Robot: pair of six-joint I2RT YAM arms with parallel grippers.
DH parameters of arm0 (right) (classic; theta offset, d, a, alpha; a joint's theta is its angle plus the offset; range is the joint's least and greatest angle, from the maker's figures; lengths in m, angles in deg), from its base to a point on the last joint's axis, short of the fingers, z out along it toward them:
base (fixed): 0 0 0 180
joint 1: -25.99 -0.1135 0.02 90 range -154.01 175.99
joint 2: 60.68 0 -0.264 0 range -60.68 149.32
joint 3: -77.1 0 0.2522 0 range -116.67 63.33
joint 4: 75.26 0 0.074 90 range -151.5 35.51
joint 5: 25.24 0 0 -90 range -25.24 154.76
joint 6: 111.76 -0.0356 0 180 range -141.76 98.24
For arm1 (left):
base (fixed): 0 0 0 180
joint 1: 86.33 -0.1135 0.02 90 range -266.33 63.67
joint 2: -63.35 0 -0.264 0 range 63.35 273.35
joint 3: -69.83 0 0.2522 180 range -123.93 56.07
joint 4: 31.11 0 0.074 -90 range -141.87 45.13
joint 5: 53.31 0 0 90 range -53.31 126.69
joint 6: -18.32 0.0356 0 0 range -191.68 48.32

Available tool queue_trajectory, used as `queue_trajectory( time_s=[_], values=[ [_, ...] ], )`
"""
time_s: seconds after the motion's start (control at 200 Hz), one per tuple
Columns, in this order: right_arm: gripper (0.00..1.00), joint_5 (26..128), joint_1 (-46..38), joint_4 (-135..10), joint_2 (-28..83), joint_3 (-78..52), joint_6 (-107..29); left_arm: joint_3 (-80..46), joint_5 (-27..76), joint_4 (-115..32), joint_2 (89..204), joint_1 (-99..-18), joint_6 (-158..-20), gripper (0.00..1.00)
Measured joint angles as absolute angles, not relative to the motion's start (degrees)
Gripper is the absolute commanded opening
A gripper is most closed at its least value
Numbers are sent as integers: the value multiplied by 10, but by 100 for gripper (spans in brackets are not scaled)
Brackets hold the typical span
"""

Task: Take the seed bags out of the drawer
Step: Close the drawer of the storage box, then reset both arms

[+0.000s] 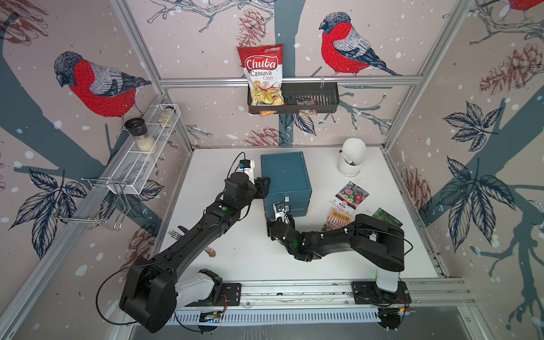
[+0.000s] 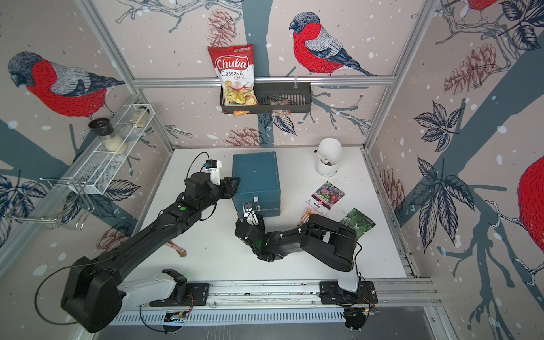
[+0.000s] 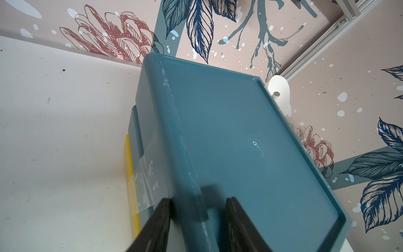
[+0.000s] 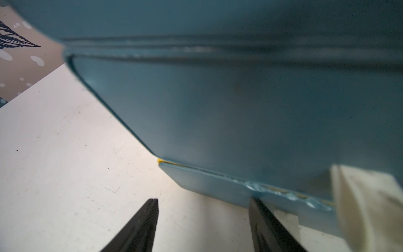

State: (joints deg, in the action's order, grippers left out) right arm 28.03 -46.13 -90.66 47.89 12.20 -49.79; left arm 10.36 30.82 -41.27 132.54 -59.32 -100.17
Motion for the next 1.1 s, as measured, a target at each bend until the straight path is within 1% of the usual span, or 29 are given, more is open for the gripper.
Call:
queue_trajectory(
  time_s=[0.135, 0.295, 0.575, 0.685, 0.835, 0.976, 1.101],
  values=[
    [74, 269, -477, -905, 462, 122, -483, 103, 304, -413, 1326, -593, -998, 44],
    [75, 242, -511, -877, 391, 135, -474, 97, 303, -420, 1324, -593, -987, 44],
    [75, 172, -534, -713, 221, 132, -524, 94, 290, -437, 1319, -593, -990, 48],
    [74, 161, -529, -650, 152, 140, -555, 94, 282, -439, 1319, -593, -1003, 48],
    [78, 156, -523, -590, 52, 161, -590, 90, 278, -453, 1312, -593, -1015, 54],
    [80, 160, -481, -526, -17, 146, -614, 73, 273, -500, 1299, -593, -1024, 57],
    [91, 179, -441, -470, -41, 108, -624, 44, 271, -560, 1291, -593, -1028, 57]
  ],
)
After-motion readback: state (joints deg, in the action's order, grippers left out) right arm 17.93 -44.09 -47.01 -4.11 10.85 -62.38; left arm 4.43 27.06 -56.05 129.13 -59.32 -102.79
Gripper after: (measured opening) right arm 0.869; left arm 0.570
